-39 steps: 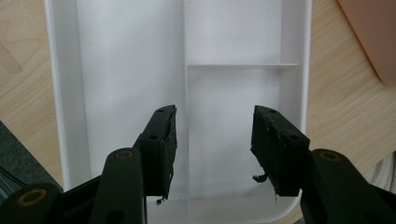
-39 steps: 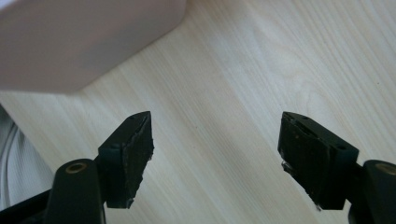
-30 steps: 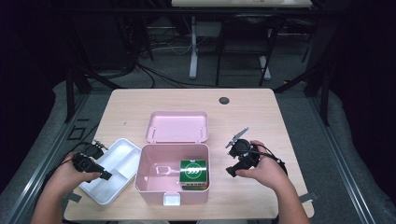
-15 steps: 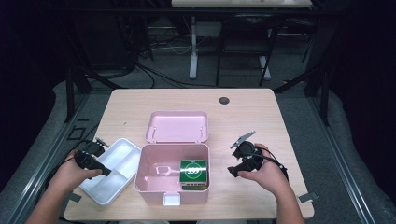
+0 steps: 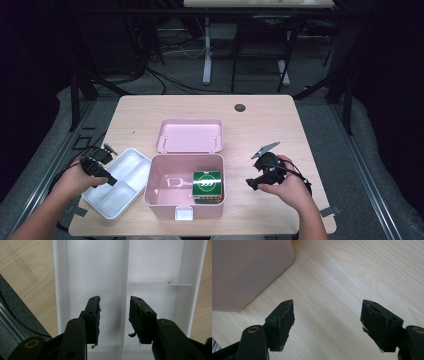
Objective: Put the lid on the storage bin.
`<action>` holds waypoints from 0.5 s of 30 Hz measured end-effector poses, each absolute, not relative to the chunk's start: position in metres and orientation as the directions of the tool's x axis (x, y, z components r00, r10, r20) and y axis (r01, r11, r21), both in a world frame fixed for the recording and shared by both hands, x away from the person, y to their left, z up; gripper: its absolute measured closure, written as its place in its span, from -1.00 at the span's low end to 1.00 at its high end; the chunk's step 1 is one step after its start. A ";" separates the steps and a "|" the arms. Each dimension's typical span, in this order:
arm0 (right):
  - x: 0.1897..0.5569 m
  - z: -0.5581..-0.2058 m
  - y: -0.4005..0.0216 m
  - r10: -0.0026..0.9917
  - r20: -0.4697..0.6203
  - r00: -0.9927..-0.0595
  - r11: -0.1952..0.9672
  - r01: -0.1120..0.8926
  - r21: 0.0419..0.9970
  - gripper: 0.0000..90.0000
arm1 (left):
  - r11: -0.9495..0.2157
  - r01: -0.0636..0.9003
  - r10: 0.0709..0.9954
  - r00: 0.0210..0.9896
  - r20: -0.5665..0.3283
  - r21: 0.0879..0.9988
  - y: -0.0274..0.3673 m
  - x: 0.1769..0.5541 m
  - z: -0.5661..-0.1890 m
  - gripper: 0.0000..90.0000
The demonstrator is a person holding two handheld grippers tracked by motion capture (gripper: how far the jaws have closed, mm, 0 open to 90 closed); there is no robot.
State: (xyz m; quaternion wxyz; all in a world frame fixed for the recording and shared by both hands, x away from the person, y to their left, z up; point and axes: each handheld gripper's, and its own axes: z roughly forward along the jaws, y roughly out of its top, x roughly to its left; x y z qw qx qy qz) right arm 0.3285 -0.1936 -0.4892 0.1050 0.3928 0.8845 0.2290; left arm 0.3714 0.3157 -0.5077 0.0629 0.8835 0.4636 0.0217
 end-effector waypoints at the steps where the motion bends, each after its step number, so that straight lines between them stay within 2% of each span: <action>1: 0.328 -0.489 -0.194 0.743 -0.006 -0.669 0.585 0.646 0.491 -0.40 | -0.564 0.815 0.821 0.570 -0.016 0.130 0.315 0.372 -0.509 0.38; 6: 0.329 -0.489 -0.197 0.751 -0.001 -0.661 0.576 0.654 0.492 -0.41 | -0.573 0.815 0.816 0.577 -0.031 0.089 0.312 0.375 -0.518 0.42; 15: 0.329 -0.491 -0.202 0.760 0.007 -0.649 0.562 0.664 0.493 -0.41 | -0.572 0.817 0.816 0.576 -0.053 0.075 0.304 0.378 -0.524 0.51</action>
